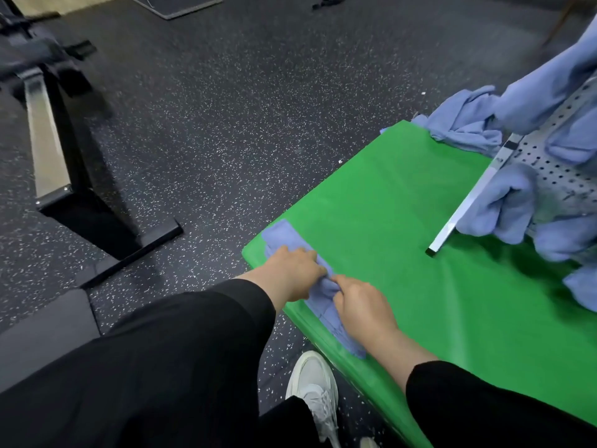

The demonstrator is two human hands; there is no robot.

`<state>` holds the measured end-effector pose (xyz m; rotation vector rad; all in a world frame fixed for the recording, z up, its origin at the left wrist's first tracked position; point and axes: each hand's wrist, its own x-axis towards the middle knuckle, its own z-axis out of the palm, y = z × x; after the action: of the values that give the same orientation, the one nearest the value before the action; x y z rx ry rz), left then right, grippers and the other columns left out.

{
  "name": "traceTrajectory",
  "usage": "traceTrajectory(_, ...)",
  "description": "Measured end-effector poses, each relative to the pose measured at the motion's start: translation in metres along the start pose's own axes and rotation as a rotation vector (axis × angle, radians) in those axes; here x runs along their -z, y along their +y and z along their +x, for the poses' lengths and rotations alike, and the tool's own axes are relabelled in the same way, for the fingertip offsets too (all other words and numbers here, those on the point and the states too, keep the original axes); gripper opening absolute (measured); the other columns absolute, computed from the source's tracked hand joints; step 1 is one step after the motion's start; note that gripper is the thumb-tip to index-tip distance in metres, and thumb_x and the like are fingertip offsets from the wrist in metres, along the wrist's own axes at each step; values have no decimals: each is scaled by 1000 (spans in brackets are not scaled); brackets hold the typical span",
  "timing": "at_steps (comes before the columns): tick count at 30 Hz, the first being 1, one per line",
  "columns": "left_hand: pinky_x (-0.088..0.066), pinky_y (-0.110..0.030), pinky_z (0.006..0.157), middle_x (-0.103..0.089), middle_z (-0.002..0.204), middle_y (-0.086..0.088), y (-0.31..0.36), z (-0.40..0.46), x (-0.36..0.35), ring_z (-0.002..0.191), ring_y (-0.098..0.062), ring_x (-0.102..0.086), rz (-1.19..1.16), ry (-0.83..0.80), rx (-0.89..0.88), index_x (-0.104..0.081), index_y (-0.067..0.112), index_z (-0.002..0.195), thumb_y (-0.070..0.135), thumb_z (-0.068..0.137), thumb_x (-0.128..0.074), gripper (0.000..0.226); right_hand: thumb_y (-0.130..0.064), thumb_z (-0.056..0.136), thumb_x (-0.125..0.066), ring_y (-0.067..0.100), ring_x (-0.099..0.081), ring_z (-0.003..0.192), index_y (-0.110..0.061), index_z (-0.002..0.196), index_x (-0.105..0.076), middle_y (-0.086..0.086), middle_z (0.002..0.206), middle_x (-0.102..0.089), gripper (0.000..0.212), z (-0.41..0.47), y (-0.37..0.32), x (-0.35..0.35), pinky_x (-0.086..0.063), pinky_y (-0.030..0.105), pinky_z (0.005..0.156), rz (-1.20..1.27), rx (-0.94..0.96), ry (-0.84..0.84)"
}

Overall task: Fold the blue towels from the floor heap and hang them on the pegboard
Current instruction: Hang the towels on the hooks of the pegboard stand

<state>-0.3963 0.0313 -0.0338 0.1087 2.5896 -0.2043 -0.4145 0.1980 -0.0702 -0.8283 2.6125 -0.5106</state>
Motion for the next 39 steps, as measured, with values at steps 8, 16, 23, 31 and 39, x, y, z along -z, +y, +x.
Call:
traceTrajectory(8, -33, -34, 71, -63, 90, -1, 13, -5, 67, 91, -28, -60, -502, 412, -25, -54, 20, 92, 35, 93, -64, 17, -13, 90, -57, 32, -64, 96, -26, 115, -70, 6, 104, -75, 31, -25, 37, 129, -46, 36, 76, 182, 14, 189)
traceTrajectory(16, -38, -36, 66, -67, 94, -2, 124, -10, 205, 91, -28, -60, -498, 626, -182, -60, 21, 98, 34, 88, -64, 16, -52, 79, -73, 13, -60, 108, -31, 126, -56, -11, 118, -60, 54, -80, 94, 238, -49, 38, 90, 119, -51, 310)
traceTrajectory(23, -45, -40, 67, -59, 95, 2, 184, -22, 292, 89, -29, -60, -355, 863, -198, -33, 29, 88, 42, 92, -55, 26, -25, 91, -57, 29, -63, 96, -29, 112, -61, 1, 101, -69, 22, -129, 123, 329, -49, 41, 76, -59, -143, 595)
traceTrajectory(31, -49, -38, 75, -70, 104, 1, 196, -37, 367, 97, -29, -62, -601, 998, -168, -56, 30, 115, 31, 91, -55, 23, -18, 94, -56, 30, -62, 101, -24, 118, -65, 6, 103, -73, 27, -152, 106, 434, -48, 41, 81, 42, -103, 787)
traceTrajectory(39, -52, -39, 83, -71, 101, 3, 192, -32, 399, 95, -25, -62, -1063, 1056, -154, -61, 31, 108, 19, 92, -49, 23, -18, 97, -51, 25, -62, 88, -24, 114, -66, 5, 94, -70, 24, -135, 80, 498, -52, 42, 80, 102, -42, 902)
